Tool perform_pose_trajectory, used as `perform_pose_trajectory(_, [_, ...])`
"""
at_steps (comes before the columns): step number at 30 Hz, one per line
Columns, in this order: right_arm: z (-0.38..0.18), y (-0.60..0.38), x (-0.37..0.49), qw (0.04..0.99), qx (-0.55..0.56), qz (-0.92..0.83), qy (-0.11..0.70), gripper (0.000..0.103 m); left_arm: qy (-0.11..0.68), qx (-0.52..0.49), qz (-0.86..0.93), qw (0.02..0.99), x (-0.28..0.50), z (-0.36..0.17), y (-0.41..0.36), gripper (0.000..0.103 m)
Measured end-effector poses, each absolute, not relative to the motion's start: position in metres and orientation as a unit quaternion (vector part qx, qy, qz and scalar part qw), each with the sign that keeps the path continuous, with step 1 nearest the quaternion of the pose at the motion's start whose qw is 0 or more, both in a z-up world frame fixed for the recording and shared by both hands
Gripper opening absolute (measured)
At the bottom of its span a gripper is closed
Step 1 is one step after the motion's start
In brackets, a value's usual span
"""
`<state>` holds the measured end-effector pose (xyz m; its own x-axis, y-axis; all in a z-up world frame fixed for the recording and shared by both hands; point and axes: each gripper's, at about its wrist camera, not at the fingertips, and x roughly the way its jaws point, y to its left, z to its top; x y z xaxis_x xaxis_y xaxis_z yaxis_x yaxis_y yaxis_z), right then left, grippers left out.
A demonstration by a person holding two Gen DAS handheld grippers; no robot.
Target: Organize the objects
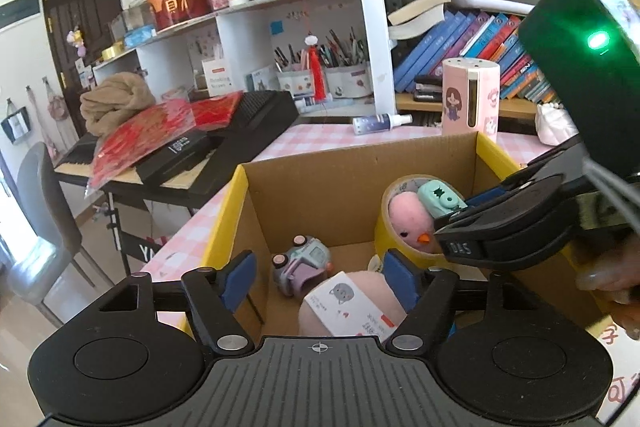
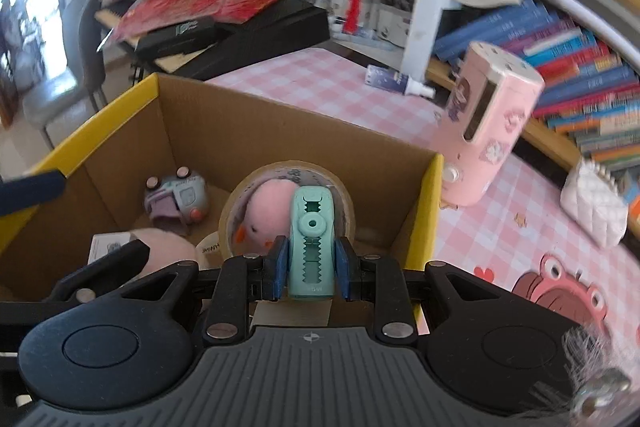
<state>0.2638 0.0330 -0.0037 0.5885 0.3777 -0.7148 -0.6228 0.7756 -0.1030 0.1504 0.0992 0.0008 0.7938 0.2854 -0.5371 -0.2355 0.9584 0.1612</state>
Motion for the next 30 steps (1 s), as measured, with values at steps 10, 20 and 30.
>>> perform_pose_trajectory(10, [-0.002, 0.035, 0.259, 0.876, -0.190, 0.280, 0.344, 0.038, 0.273, 0.027, 0.148, 0.950, 0.128, 0.011, 0.106, 0.081])
perform_pose_trajectory(20, [0.026, -0.001, 0.207, 0.912, -0.130, 0.247, 0.301, 0.053, 0.251, 0.009, 0.157, 0.955, 0.099, 0.023, 0.112, 0.100])
perform_pose_trajectory(30, [0.045, -0.036, 0.131, 0.948, -0.085, 0.168, 0.257, 0.086, 0.254, -0.005, 0.130, 0.958, 0.052, 0.025, 0.110, 0.102])
